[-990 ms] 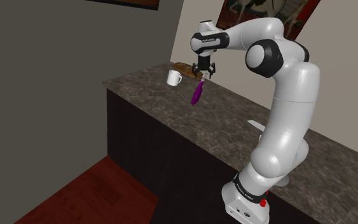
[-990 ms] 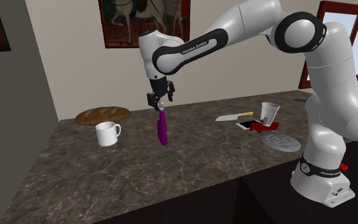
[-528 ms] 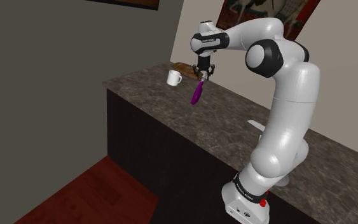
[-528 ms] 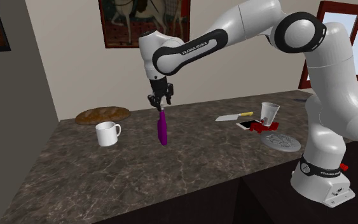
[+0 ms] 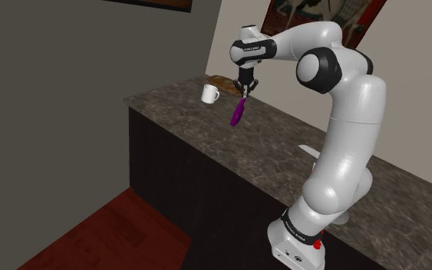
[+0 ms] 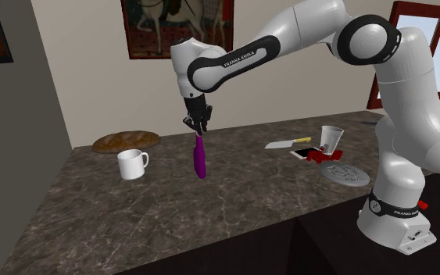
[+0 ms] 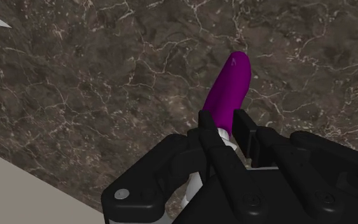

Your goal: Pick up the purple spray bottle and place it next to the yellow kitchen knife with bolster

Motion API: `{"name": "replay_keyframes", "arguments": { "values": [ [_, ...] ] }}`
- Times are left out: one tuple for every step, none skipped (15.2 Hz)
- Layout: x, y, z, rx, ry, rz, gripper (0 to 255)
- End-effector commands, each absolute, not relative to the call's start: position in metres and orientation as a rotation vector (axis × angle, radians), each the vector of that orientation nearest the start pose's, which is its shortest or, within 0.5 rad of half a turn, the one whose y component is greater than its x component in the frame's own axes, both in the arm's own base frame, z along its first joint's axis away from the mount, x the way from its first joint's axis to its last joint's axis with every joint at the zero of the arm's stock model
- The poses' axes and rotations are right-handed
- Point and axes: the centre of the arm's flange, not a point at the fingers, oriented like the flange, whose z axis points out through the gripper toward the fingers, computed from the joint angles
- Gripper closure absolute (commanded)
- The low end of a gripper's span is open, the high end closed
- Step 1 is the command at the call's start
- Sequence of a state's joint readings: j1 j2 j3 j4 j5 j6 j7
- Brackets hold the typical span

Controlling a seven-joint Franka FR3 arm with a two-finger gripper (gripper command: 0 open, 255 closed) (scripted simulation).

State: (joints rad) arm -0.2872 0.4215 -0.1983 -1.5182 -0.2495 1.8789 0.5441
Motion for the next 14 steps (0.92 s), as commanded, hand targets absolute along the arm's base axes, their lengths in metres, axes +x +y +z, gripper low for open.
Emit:
{"name": "replay_keyframes", "arguments": {
  "values": [
    [0.596, -0.315, 0.422, -3.09, 1.554, 0.078, 255],
    [0.596, -0.315, 0.427, -3.09, 1.554, 0.078, 255],
    [0.596, -0.315, 0.433, -3.09, 1.554, 0.078, 255],
    [0.596, -0.315, 0.438, -3.09, 1.554, 0.078, 255],
    [0.596, -0.315, 0.443, -3.09, 1.554, 0.078, 255],
    [0.596, -0.315, 0.449, -3.09, 1.554, 0.078, 255],
    [0.596, -0.315, 0.454, -3.09, 1.554, 0.078, 255],
    [0.596, -0.315, 0.459, -3.09, 1.554, 0.078, 255],
    [0.596, -0.315, 0.464, -3.09, 1.554, 0.078, 255],
    [0.596, -0.315, 0.47, -3.09, 1.554, 0.078, 255],
    [0.596, -0.315, 0.475, -3.09, 1.554, 0.078, 255],
    [0.596, -0.315, 0.48, -3.09, 1.554, 0.078, 255],
    [0.596, -0.315, 0.486, -3.09, 1.554, 0.078, 255],
    [0.596, -0.315, 0.491, -3.09, 1.554, 0.078, 255]
  ]
}}
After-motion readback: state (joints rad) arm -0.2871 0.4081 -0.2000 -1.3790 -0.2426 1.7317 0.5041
